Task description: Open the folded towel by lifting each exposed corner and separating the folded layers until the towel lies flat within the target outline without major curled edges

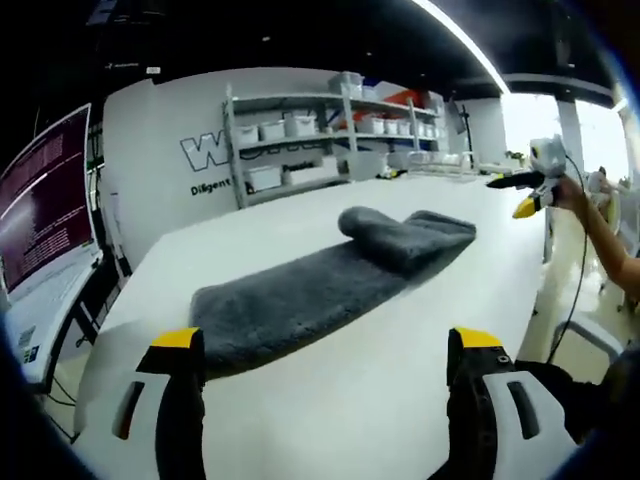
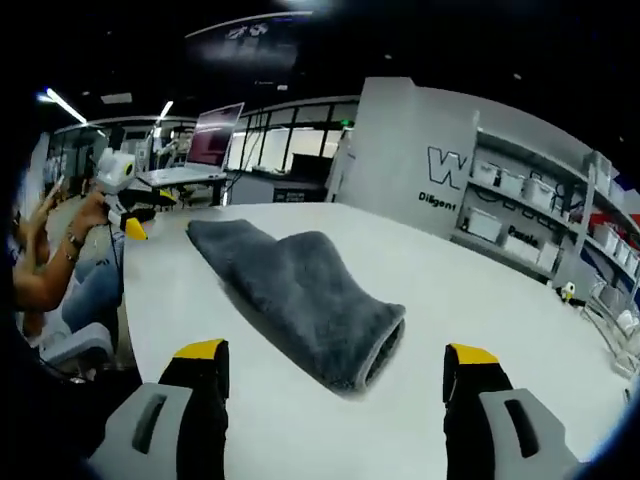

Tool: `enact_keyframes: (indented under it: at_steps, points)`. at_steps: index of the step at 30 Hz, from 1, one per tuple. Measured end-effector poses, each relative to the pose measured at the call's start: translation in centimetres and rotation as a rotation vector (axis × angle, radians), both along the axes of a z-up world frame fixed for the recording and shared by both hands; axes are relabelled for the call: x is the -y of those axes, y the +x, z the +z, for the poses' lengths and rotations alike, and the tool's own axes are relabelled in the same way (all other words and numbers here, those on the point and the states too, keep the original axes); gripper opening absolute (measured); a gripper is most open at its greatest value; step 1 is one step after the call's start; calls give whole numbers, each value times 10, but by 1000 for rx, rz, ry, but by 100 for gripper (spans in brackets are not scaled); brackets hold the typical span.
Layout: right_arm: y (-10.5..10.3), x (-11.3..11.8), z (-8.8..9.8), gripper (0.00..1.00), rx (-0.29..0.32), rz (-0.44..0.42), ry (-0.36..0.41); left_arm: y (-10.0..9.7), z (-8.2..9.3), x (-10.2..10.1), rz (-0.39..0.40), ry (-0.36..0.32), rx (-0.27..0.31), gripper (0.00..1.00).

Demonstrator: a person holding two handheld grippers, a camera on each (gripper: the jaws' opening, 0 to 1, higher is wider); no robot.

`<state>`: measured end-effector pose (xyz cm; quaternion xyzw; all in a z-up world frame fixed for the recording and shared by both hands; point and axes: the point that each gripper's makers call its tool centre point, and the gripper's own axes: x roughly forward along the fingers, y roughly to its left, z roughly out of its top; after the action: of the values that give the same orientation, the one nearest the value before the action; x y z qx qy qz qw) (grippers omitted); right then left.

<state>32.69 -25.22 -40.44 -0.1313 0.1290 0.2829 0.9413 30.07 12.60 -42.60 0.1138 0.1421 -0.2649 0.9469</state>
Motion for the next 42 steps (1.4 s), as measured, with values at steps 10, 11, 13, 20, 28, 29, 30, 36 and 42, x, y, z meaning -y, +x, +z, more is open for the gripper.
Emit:
enact_keyframes:
  at_steps: [10,11,13,20,28,29,30,36,42]
  points:
    - [39,2,10,72,15,-72,-16,-9,7,6,-9,1,30,98]
    - [45,4,7,72,-6,-85,-41,-10,6,7,-16,1,25,98]
    - [55,6,7,71,-16,-104,-61,-13,7,9,-28,-5,25,98]
    - [84,8,10,62,-27,-149,-59,-11,4,11,-28,-6,19,97]
    - [115,21,-5,37,-69,-240,-40,-13,1,16,-42,-4,11,97]
    - [118,23,-10,36,-81,-247,-38,-13,1,16,-46,-3,12,97]
    - [119,25,-17,36,-104,-254,-43,-13,0,16,-47,-2,9,96]
    - [127,26,-53,30,-191,-254,-19,-13,-1,16,-47,-4,7,96]
    - [127,23,-83,23,-274,-235,4,-14,-2,16,-44,-14,6,96]
